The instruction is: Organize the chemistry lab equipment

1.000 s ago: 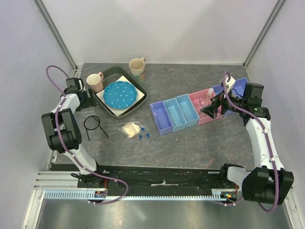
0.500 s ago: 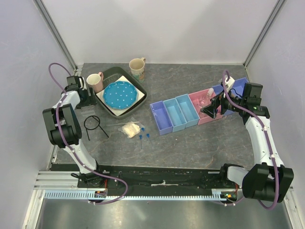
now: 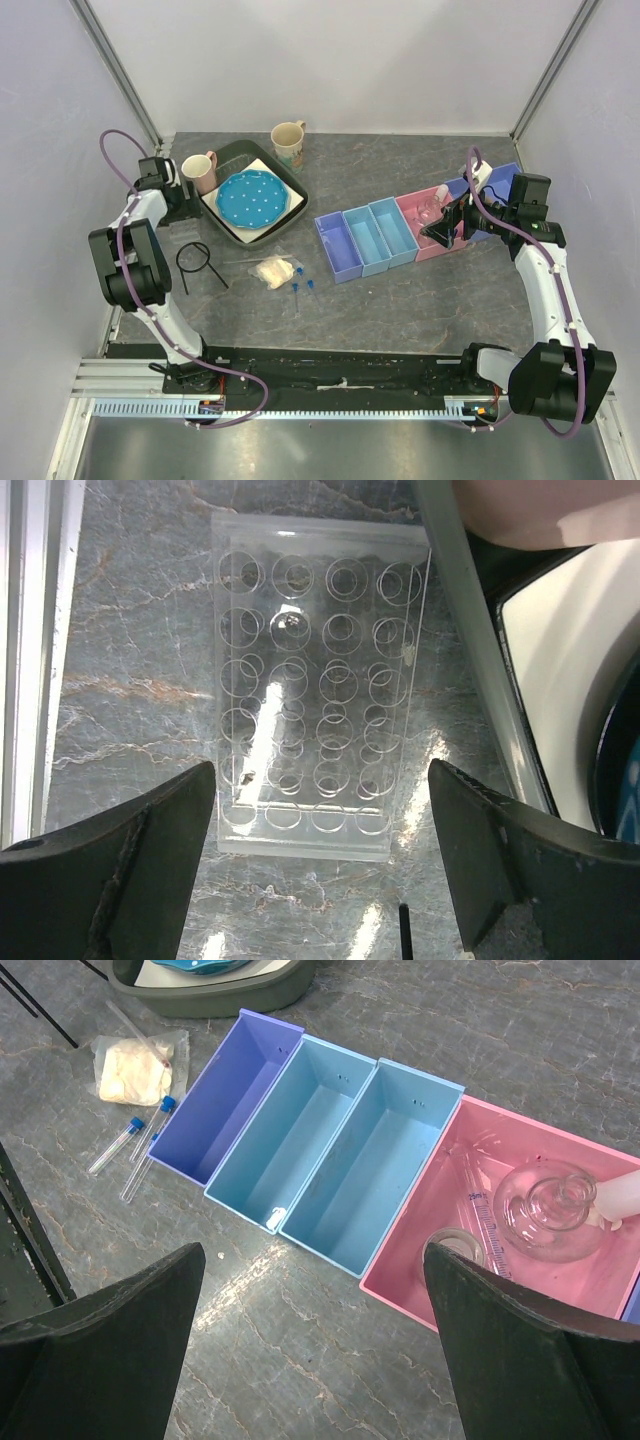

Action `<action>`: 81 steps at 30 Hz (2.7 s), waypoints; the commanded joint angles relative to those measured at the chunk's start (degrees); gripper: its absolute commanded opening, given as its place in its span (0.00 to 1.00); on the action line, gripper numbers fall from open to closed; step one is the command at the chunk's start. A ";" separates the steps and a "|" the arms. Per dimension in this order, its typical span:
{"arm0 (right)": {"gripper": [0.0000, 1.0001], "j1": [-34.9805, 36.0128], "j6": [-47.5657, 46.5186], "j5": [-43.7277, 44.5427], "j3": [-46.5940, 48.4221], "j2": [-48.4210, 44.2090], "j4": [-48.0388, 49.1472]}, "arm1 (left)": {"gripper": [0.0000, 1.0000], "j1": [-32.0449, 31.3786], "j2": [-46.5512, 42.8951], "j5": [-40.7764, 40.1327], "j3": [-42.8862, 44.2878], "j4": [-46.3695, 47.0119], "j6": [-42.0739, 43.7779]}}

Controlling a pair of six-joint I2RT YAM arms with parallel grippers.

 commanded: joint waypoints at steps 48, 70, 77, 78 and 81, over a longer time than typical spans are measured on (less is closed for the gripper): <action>0.98 -0.26 -1.54 -6.04 -0.08 2.67 0.45 | 0.80 -27.69 -62.40 7.11 -21.97 -16.12 -21.12; 0.98 -0.26 -5.14 -2.17 -0.61 3.72 -0.44 | 0.79 -41.33 -65.48 -4.14 -22.15 -21.58 -26.04; 0.98 -0.26 -5.49 -0.33 -0.52 4.95 -0.44 | 0.81 -41.33 -68.99 -10.12 -22.94 -23.34 -28.77; 0.98 -0.34 -5.41 0.02 -0.52 5.04 -0.44 | 0.81 -41.33 -69.08 -11.08 -23.20 -23.51 -28.95; 0.98 -0.43 -5.84 1.08 -0.52 5.30 -0.35 | 0.81 -41.33 -69.61 -11.62 -23.64 -23.51 -29.74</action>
